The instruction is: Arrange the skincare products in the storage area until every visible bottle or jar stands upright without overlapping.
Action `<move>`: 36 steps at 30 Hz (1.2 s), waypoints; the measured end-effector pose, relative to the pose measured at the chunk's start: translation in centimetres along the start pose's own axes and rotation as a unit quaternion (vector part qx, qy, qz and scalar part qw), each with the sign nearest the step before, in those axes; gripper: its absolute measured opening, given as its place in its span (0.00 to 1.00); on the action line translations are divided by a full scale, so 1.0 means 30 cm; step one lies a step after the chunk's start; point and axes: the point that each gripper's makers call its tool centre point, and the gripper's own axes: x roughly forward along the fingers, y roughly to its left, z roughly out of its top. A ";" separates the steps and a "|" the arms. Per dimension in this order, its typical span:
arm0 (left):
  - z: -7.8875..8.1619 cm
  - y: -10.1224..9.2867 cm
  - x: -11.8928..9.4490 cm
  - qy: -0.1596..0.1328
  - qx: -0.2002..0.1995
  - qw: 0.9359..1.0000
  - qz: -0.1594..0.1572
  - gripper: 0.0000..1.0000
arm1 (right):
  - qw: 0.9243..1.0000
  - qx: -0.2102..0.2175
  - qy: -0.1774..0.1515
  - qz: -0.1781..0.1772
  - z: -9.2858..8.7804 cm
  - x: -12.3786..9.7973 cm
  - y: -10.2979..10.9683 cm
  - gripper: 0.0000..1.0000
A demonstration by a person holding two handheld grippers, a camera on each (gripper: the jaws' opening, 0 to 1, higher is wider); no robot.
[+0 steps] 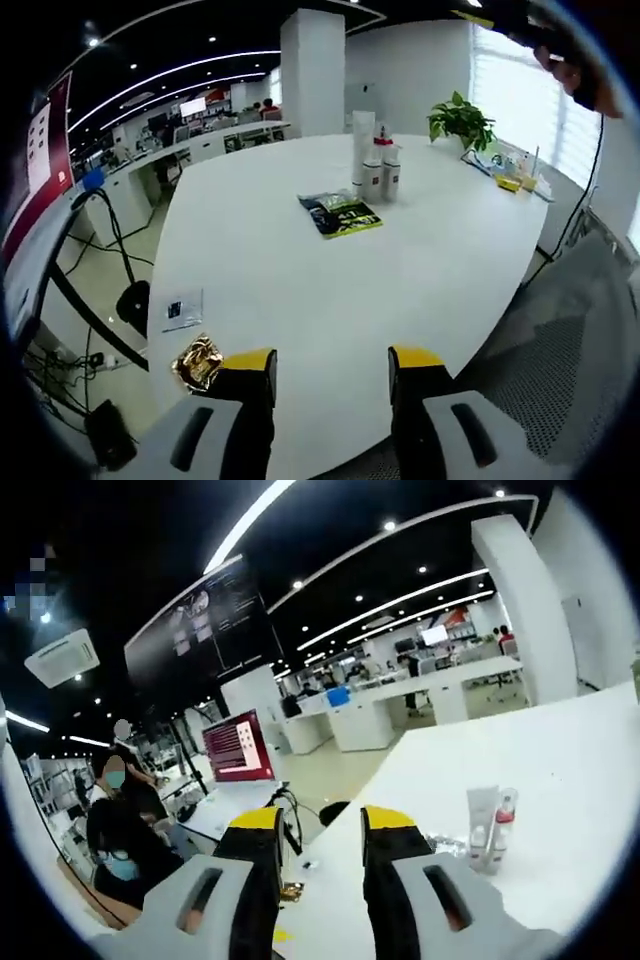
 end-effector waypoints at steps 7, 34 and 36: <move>0.005 0.127 0.001 0.020 0.001 1.000 -0.007 0.52 | 0.998 0.020 0.050 -0.024 -0.163 -0.058 -0.088 0.31; -0.151 0.465 0.169 0.286 0.257 0.917 -0.107 0.52 | 0.984 0.061 0.157 -0.049 -0.494 -0.145 -0.182 0.35; -0.139 0.442 0.188 0.268 0.217 0.932 -0.109 0.51 | 0.984 0.059 0.159 -0.051 -0.493 -0.145 -0.187 0.34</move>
